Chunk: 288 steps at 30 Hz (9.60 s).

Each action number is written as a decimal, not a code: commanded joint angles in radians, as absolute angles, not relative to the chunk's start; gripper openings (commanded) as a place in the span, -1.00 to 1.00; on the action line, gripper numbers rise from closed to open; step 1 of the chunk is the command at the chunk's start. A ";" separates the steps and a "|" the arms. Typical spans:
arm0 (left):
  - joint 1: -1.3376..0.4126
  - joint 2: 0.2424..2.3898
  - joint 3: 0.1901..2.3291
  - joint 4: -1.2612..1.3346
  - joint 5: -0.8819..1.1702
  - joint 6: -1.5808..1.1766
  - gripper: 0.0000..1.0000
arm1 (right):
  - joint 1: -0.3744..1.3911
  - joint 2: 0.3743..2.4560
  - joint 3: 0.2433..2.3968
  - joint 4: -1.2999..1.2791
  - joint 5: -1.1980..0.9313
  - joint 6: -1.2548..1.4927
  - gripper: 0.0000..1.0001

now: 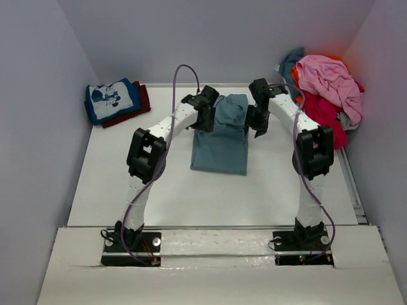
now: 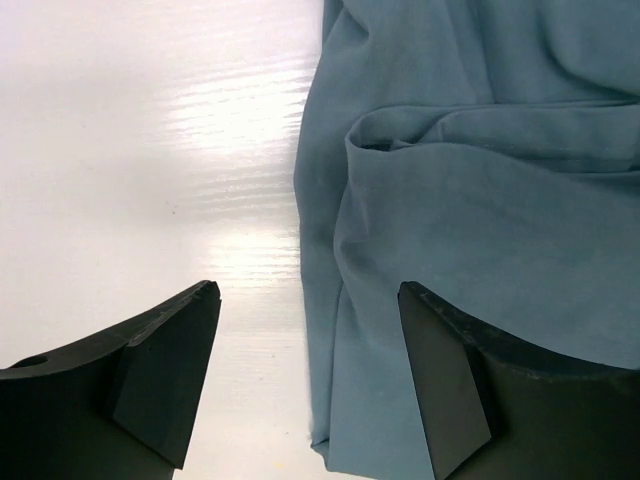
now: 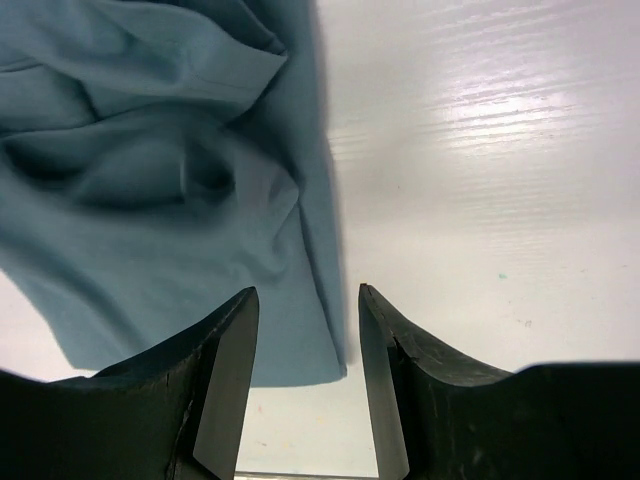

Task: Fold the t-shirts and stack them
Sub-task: Fold the folded rectangular tshirt in 1/3 of the way, then grab one side of the 2/3 rectangular tshirt with both arms, then fold the long partially folded tshirt into a neat square

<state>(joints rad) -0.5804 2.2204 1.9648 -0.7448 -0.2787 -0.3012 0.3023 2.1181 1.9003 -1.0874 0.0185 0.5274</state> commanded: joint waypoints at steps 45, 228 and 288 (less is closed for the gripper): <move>-0.666 1.917 1.404 -0.588 -0.176 -0.382 0.69 | 0.445 1.905 1.325 -0.865 -0.147 0.589 0.02; -0.630 2.036 1.873 -0.783 -0.442 -0.426 0.98 | 0.403 2.121 2.023 -1.089 0.085 0.601 -0.41; -0.460 2.132 1.646 -0.687 -0.308 -0.454 0.98 | 0.413 2.171 2.068 -1.141 -0.024 0.535 0.24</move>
<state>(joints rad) -0.4870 2.1635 1.7222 -0.7231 -0.3573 -0.4507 0.4068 2.2242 2.0777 -1.1744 0.0158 0.5491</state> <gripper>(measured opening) 0.986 0.619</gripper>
